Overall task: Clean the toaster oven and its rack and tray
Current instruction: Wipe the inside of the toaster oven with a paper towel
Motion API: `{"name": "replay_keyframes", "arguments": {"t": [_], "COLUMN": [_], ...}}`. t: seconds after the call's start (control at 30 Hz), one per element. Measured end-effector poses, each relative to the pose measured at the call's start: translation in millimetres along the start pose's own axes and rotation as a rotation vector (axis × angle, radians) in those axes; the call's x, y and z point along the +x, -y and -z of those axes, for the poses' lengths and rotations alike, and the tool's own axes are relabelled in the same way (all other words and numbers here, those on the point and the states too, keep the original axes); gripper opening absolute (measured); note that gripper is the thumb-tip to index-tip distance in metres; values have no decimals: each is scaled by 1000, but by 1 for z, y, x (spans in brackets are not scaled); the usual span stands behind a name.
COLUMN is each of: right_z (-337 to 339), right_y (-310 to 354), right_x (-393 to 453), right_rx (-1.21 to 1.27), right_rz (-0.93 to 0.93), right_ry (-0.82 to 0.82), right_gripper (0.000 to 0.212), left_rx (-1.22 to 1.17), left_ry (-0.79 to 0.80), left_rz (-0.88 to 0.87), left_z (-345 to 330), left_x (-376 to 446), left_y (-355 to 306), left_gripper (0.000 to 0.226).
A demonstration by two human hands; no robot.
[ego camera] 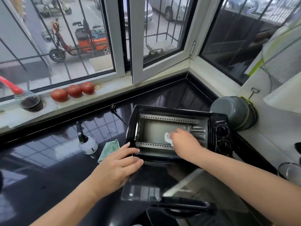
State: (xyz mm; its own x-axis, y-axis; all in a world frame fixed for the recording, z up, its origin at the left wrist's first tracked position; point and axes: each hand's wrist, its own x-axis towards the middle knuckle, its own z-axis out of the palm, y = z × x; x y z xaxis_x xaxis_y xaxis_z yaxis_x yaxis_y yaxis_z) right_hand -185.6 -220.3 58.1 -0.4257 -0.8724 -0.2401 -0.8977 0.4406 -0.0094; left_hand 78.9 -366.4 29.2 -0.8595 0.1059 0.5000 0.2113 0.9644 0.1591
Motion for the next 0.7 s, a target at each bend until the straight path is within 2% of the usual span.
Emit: {"name": "replay_keyframes", "arguments": {"t": [0.07, 0.23, 0.4, 0.47, 0.6, 0.7], "right_z": [-7, -23, -42, -51, -54, -36], "right_y": [-4, -23, -27, -24, -20, -27], "right_x": [22, 66, 82, 88, 98, 101], "right_rx": [-9, 3, 4, 28, 74, 126], "right_rz": [-110, -310, -450, -466, -368, -336], "right_ry": [55, 373, 413, 442, 692, 788], "right_gripper": [33, 37, 37, 38, 45, 33], "left_rx": [15, 45, 101, 121, 135, 99], "left_ry": [18, 79, 140, 171, 247, 283], "left_rz": [-35, -73, -105, -110, -72, -55], "left_z": [2, 3, 2, 4, 12, 19], "left_x": [3, -2, -7, -6, 6, 19], "left_y": [1, 5, 6, 7, 16, 24], "left_gripper": [21, 33, 47, 50, 62, 51]}}
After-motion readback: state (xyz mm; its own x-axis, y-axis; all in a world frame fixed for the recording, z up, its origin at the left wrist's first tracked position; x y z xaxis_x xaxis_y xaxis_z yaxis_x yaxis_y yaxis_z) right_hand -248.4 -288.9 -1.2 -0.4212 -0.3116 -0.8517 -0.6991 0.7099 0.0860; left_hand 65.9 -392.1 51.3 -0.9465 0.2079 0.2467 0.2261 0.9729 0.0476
